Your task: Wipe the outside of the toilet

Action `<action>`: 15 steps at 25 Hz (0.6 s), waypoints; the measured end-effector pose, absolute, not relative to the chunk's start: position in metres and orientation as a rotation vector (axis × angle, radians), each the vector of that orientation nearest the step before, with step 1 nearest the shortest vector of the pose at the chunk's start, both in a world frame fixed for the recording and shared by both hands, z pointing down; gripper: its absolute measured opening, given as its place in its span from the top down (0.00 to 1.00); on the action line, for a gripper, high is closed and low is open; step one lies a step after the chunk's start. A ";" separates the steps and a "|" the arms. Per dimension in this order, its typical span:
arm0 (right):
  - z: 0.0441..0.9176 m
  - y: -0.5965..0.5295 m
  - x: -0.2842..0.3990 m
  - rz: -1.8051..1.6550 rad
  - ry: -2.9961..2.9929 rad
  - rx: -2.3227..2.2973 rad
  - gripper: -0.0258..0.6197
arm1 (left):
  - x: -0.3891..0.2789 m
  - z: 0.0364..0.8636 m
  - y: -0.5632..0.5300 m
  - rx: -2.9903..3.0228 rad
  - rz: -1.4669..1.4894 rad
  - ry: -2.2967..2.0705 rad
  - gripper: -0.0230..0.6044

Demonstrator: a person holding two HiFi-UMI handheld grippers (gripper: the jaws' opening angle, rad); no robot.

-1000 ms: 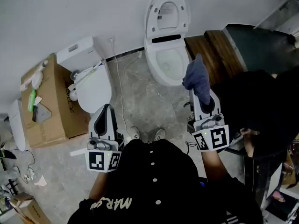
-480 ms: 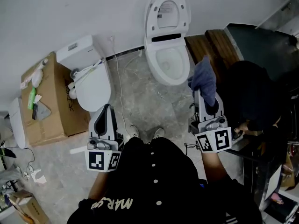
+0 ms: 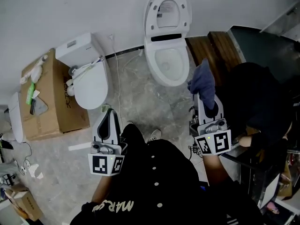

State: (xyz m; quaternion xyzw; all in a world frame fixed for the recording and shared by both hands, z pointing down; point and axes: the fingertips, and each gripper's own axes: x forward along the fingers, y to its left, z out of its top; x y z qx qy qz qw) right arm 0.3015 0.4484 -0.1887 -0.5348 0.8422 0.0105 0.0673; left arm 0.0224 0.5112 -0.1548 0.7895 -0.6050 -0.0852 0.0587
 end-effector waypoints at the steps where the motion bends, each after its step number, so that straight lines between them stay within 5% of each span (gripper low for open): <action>1: -0.188 0.447 0.302 0.033 2.543 -1.608 0.87 | 0.023 -0.154 0.511 2.386 -0.257 -1.837 0.95; 15: -0.186 0.387 0.284 0.073 2.529 -1.639 0.87 | -0.004 -0.149 0.441 2.405 -0.281 -1.826 0.95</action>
